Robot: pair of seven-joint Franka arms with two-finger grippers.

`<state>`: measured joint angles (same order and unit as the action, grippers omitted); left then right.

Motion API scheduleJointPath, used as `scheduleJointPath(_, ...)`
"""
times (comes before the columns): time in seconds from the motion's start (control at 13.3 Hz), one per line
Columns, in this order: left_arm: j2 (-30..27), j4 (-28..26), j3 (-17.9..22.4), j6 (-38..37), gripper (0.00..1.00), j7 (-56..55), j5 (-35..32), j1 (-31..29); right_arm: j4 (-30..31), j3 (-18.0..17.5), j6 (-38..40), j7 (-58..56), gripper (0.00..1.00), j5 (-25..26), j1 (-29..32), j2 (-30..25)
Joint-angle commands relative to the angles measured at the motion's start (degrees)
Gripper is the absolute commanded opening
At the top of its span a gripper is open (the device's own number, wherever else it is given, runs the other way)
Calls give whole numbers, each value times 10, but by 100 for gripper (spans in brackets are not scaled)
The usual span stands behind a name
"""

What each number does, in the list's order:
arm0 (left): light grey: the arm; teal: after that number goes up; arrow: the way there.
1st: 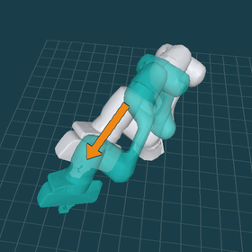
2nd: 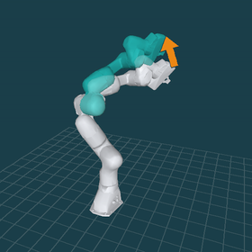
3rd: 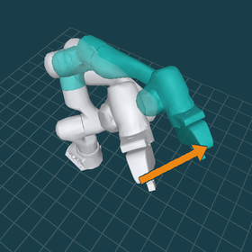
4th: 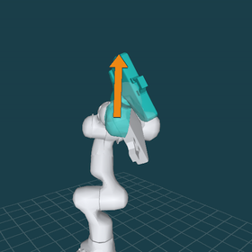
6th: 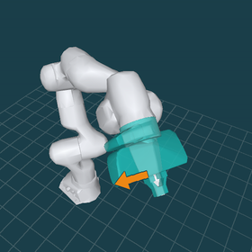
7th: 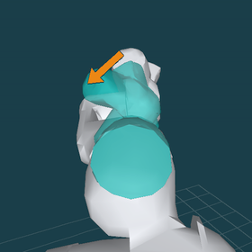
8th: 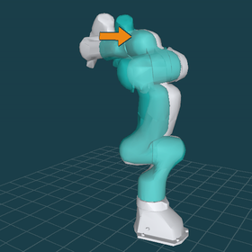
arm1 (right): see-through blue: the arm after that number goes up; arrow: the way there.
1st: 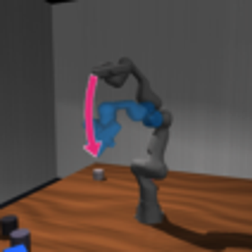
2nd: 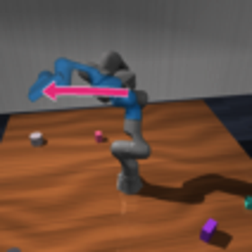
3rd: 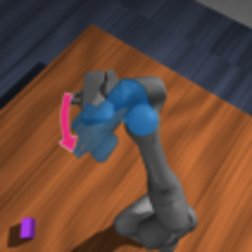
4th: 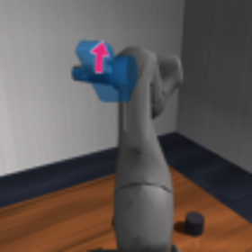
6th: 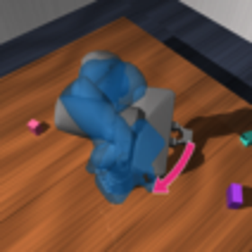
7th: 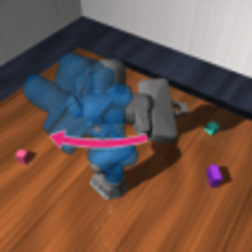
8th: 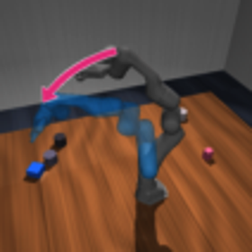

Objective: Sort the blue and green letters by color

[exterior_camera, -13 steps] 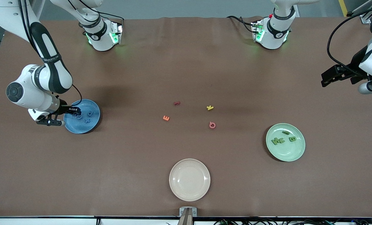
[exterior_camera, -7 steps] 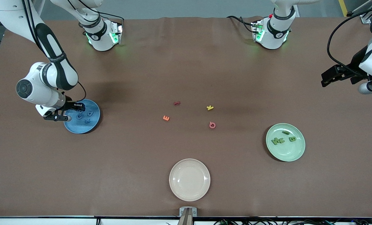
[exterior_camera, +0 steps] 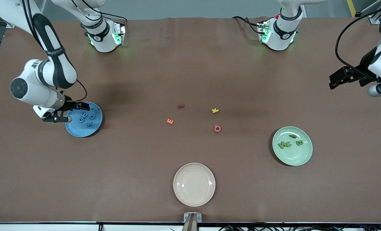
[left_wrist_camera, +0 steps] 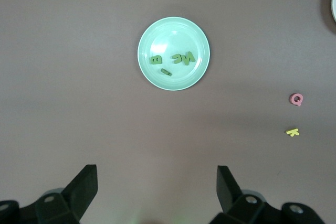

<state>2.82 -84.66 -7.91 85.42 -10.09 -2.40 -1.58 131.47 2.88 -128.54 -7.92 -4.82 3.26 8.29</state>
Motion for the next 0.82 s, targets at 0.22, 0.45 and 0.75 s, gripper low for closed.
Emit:
scheduleJointPath(0.22, 0, -1, 0, 8, 100, 2, 6, -2, -289, -2, 351, 6, 99, 34, -5, -46)
scheduleJointPath(0.45, -2, -2, 0, 6, 100, 2, 6, -2, -422, -2, 434, 12, 99, 41, -5, -42)
scheduleJointPath(0.75, -9, -1, 0, 2, 100, 9, 6, -2, -476, -3, 451, 17, 99, 47, -9, -44)
